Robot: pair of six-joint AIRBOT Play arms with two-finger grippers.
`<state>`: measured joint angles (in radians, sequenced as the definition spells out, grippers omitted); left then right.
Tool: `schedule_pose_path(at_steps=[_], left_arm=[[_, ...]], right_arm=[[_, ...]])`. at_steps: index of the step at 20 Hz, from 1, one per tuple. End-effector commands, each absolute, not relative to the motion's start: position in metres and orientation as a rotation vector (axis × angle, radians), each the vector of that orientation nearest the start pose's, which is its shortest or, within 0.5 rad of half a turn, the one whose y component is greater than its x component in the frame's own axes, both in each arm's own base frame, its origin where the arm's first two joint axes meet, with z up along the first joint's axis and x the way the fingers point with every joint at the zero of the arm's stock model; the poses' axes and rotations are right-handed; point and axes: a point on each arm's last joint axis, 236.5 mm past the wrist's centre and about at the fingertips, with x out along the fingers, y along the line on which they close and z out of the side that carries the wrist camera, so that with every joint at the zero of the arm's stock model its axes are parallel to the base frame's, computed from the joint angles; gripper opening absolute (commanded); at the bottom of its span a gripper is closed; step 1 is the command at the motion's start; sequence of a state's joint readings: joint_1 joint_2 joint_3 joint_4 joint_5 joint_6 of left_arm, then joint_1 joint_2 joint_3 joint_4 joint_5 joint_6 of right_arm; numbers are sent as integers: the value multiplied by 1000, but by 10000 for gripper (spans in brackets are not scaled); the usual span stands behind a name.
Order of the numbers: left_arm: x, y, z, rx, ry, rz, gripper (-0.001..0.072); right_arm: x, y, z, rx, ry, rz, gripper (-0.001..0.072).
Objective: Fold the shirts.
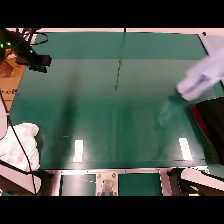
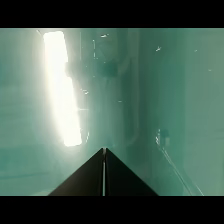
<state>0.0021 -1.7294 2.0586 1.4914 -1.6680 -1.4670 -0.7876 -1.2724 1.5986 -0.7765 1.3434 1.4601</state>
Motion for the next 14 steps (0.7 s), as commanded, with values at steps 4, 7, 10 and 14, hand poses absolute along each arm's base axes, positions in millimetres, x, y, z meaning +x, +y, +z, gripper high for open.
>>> schedule_pose_path(at_steps=[4,7,10,14], left_arm=[[470,-26,97,23,1321,-171,25],[470,-26,97,23,1322,-171,25],[469,-26,97,24,1329,-172,25],[468,-26,96,24,1329,-172,25]], right_arm=[[314,-250,213,821,692,-282,15],[289,-256,198,848,771,-352,15],[248,-276,187,892,825,-589,14],[179,-288,152,975,996,-872,15]])
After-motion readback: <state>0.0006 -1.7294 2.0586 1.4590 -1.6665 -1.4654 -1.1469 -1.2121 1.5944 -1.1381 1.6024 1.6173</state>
